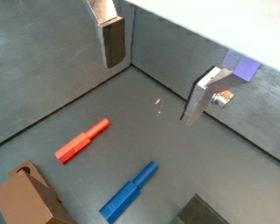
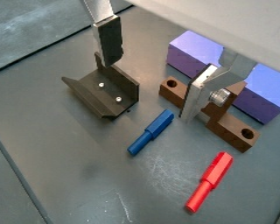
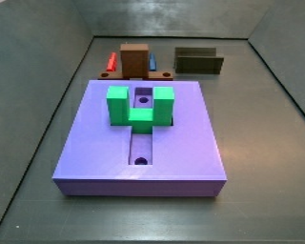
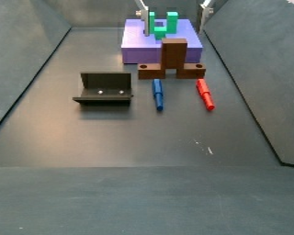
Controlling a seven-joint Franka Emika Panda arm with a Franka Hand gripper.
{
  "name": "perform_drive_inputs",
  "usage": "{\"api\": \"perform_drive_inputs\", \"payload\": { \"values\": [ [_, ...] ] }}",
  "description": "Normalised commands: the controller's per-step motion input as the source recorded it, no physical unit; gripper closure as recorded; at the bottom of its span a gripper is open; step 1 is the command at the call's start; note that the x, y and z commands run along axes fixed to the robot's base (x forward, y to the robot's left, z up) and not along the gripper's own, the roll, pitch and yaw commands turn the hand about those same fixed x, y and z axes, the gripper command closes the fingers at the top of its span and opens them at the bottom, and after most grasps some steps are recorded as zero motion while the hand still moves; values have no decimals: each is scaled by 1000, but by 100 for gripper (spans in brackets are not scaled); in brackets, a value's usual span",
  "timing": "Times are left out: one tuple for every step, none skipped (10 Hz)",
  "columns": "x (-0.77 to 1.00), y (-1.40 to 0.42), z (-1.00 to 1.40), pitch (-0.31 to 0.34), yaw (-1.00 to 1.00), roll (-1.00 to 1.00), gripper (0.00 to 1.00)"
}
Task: Pick up the brown object. Move up. Move to above the board. Insert the brown object.
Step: Pick up the brown object.
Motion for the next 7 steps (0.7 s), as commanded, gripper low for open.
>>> {"api": "perform_drive_inputs", "payload": {
  "values": [
    [0, 0, -180, -43, 0, 0, 0],
    [0, 0, -217, -59, 0, 0, 0],
    [0, -174, -271, -64, 0, 0, 0],
    [0, -206, -449, -117, 0, 0, 0],
    [-46, -160, -574, -170, 0, 0, 0],
    [0, -171, -491, -154, 0, -16, 0],
    [49, -203, -400, -116, 0, -29, 0]
  ]
}}
